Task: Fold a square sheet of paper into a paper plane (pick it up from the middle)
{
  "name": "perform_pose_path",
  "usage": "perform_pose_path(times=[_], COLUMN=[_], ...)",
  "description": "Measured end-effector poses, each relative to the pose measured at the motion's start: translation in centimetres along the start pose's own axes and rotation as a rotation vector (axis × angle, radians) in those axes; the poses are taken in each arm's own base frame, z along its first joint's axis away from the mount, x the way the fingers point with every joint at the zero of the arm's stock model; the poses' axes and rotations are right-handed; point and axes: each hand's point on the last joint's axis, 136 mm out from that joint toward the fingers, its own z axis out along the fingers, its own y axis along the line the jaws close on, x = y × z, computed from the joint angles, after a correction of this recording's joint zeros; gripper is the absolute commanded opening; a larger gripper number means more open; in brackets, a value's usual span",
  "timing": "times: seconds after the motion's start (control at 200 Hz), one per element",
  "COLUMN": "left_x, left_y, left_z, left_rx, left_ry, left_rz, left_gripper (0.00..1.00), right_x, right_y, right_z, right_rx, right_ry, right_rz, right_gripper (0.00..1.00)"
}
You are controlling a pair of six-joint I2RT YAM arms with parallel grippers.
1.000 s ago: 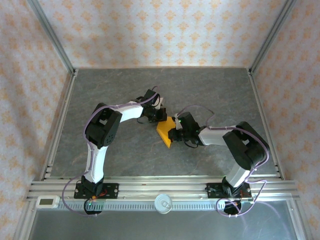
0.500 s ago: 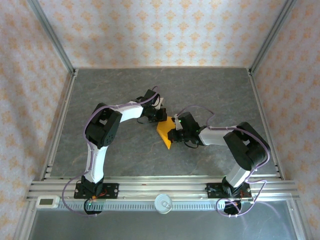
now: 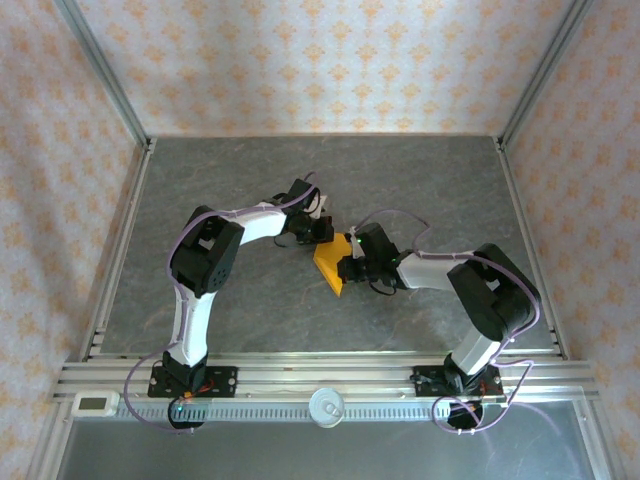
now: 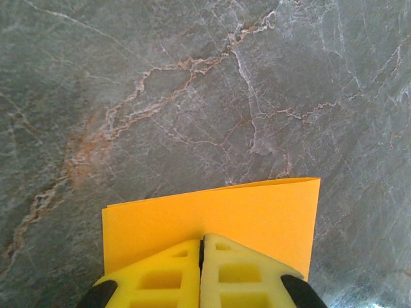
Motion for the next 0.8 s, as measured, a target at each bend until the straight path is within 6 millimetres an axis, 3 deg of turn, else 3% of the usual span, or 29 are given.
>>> perform_pose_path(times=[0.801], left_x=[-0.01], left_y=[0.00], left_z=[0.00], left_rx=[0.000], left_ry=[0.000], left_rz=[0.000], left_gripper=[0.07], right_x=[0.21], right_y=[-0.31], right_z=[0.20], right_rx=[0.014], right_ry=[0.012], right_rz=[0.005], right_gripper=[0.00])
